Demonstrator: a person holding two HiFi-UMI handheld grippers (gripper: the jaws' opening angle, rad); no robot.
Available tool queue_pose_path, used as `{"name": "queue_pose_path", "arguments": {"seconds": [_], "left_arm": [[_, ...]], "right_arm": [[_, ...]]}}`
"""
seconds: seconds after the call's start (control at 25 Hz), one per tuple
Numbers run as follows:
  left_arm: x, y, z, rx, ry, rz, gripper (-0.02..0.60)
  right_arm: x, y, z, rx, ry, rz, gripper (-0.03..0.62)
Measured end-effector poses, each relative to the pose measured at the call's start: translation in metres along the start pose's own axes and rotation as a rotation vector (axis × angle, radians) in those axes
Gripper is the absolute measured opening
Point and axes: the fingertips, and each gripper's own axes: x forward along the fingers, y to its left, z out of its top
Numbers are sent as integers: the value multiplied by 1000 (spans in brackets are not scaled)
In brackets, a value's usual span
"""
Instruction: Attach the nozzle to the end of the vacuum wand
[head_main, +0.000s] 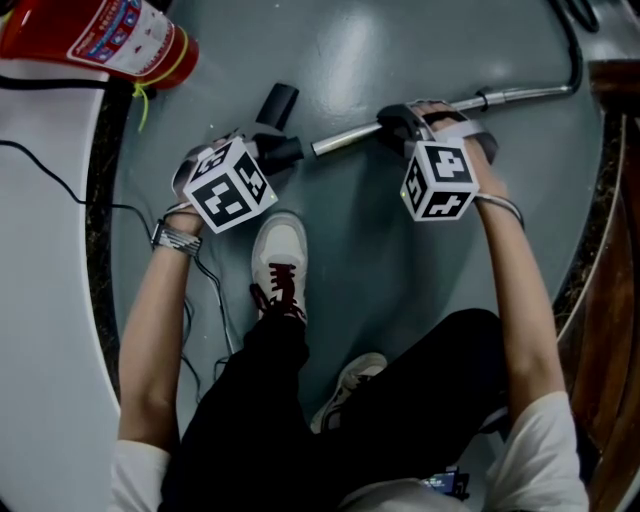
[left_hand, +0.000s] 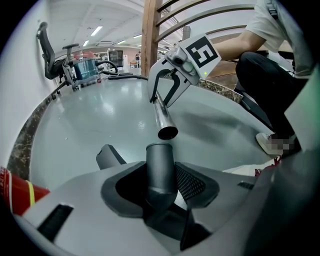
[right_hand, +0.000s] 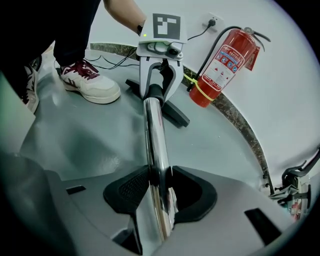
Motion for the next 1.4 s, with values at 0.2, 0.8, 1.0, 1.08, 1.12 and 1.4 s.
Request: {"name": "queue_pose_path", "arguments": {"seconds": [0.2, 0.8, 1.0, 1.08, 1.12, 1.4], "left_arm": [[5, -8, 2, 30, 17, -13, 183], [-1, -11, 13, 13, -19, -16, 183], [-1, -11, 13, 4, -27, -14, 183], [-1, -11, 13, -2, -35, -14, 183], [-1, -11, 13, -8, -43, -15, 183], [-1, -9, 11, -27, -53, -6, 183]], "right_arm": [[-1, 0, 3, 2, -1, -3, 156], [-3, -3, 8, 0, 4, -9, 156], [0, 0, 8, -4, 7, -2, 156], [1, 0, 8, -3, 9, -3, 156], [1, 0, 8, -3, 10, -4, 156], [9, -1, 10, -2, 9, -4, 156]]}}
